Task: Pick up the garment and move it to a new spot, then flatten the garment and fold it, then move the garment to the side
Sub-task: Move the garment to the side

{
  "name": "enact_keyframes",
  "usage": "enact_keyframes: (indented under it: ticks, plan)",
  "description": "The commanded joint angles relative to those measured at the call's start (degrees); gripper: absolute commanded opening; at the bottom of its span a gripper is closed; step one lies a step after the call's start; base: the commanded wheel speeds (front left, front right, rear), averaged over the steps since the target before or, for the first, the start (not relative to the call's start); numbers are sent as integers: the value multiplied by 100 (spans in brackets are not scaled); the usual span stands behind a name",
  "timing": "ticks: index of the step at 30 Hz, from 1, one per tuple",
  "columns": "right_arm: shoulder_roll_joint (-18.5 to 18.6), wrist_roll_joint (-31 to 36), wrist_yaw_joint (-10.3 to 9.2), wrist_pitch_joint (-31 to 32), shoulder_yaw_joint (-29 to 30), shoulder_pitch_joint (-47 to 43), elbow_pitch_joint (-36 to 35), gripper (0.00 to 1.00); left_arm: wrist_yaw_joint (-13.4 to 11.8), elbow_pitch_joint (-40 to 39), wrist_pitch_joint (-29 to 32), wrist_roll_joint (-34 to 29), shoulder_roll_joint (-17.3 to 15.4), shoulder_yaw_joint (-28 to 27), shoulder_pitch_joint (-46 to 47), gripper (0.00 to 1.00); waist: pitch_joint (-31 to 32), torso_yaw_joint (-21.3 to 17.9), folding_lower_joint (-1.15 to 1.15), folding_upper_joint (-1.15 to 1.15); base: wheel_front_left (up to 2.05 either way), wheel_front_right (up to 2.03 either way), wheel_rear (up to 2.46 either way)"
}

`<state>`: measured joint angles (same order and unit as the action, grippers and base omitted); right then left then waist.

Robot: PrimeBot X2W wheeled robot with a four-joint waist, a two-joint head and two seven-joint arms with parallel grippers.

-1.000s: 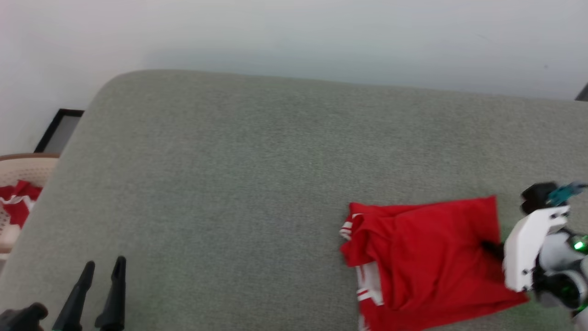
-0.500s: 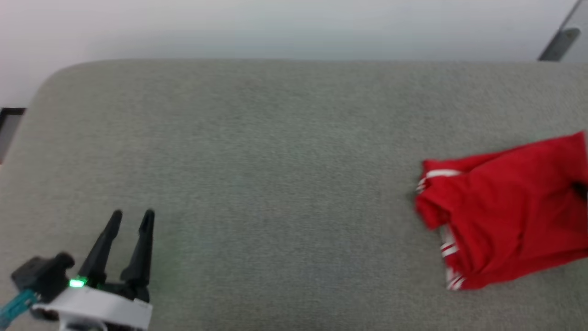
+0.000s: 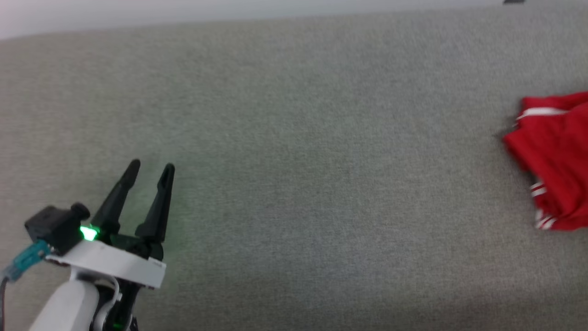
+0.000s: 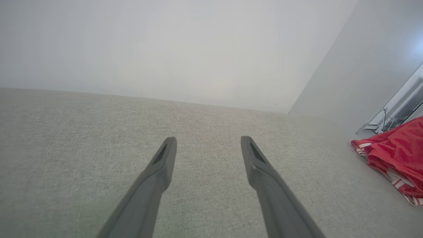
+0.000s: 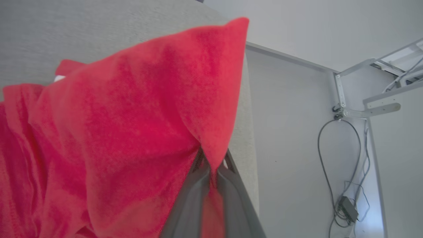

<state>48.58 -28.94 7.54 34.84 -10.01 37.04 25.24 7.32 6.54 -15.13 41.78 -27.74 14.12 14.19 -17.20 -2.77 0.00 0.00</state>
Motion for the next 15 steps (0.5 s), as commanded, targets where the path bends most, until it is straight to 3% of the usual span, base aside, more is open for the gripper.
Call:
enact_keyframes:
  ticks: [1,7,15]
  plan:
    - [70,77,-12,-75,23,102,48,0,20,12,6,7,-37,14,101,100,-272,-199,0,0,0,0,0]
    - [243,369,-12,-651,28,296,534,0,20,43,6,46,-93,199,449,100,-553,-187,0,0,0,0,0]
    - [-142,819,-12,-1565,-26,569,1278,0,20,42,6,94,-150,349,761,100,-861,-96,0,0,0,0,0]
